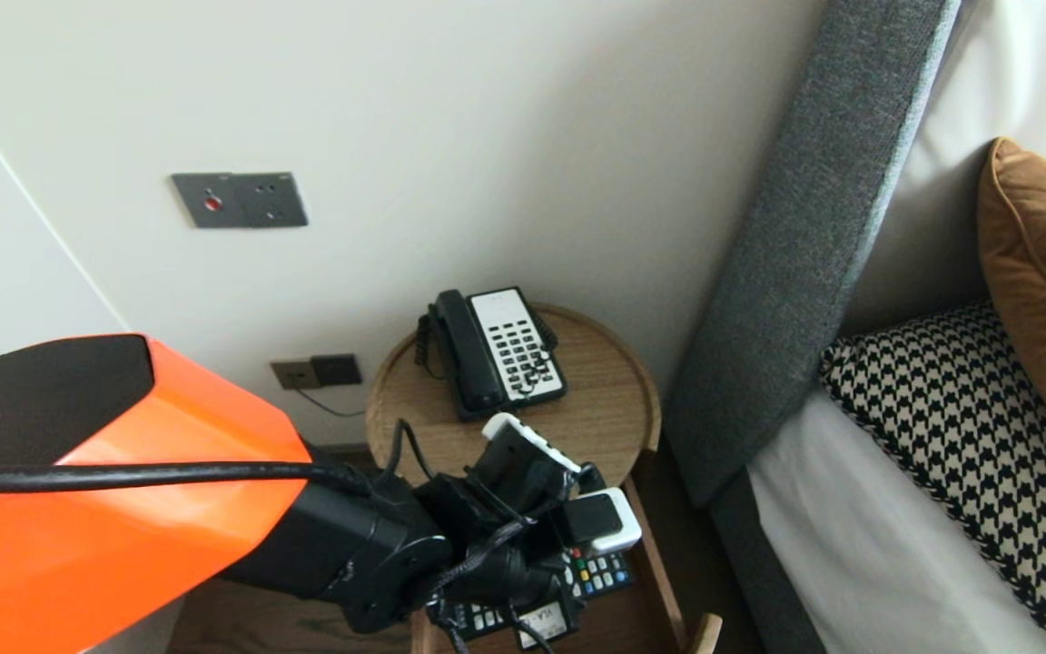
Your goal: Take the remote control out of the drawer one by one and place them on the table
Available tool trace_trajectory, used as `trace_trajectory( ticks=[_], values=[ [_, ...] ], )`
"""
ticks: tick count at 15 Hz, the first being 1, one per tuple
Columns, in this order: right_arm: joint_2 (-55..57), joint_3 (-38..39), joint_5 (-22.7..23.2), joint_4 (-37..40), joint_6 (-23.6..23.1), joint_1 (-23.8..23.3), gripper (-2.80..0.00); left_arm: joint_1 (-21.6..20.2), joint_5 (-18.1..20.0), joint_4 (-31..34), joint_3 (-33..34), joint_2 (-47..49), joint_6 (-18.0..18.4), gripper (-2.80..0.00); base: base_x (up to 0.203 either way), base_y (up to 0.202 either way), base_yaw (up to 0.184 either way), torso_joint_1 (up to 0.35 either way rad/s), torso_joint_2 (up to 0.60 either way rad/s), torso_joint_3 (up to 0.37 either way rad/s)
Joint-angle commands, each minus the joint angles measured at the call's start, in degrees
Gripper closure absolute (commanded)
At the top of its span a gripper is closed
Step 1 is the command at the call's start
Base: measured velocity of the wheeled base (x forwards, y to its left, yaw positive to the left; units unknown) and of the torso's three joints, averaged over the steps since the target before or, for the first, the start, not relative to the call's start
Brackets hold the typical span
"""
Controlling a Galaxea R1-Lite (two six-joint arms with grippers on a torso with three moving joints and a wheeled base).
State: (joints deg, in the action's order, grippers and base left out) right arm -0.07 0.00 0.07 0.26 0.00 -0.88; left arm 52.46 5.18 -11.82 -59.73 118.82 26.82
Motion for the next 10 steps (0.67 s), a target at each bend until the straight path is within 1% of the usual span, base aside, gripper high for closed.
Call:
trace_trajectory(
  ticks=[1, 3, 5, 7, 8, 9, 10],
  values=[
    [0.0, 0.0, 0.0, 0.0, 0.0, 0.0, 0.00, 0.0, 0.0, 0.3, -0.4, -2.1, 0.2, 0.00, 0.000, 0.000, 0.000, 0.000, 0.00, 0.000],
    [0.0, 0.0, 0.0, 0.0, 0.0, 0.0, 0.00, -0.1, -0.1, 1.4, -1.0, -3.2, 0.2, 0.00, 0.000, 0.000, 0.000, 0.000, 0.00, 0.000],
    [0.0, 0.0, 0.0, 0.0, 0.0, 0.0, 0.00, -0.4, -1.6, 2.6, -1.4, -4.0, 1.0, 0.00, 0.000, 0.000, 0.000, 0.000, 0.00, 0.000],
    [0.0, 0.0, 0.0, 0.0, 0.0, 0.0, 0.00, -1.5, -2.1, 2.9, -2.9, -4.0, 1.6, 0.00, 0.000, 0.000, 0.000, 0.000, 0.00, 0.000],
    [0.0, 0.0, 0.0, 0.0, 0.0, 0.0, 0.00, -2.2, -2.1, 4.0, -4.2, -4.1, 1.7, 0.00, 0.000, 0.000, 0.000, 0.000, 0.00, 0.000],
    [0.0, 0.0, 0.0, 0.0, 0.0, 0.1, 0.00, -3.1, -2.1, 6.4, -6.1, -4.1, 1.7, 0.00, 0.000, 0.000, 0.000, 0.000, 0.00, 0.000],
    [0.0, -0.1, 0.0, 0.0, 0.0, 0.0, 0.00, -4.1, -2.1, 10.2, -8.4, -4.1, 1.8, 0.00, 0.000, 0.000, 0.000, 0.000, 0.00, 0.000]
  ],
)
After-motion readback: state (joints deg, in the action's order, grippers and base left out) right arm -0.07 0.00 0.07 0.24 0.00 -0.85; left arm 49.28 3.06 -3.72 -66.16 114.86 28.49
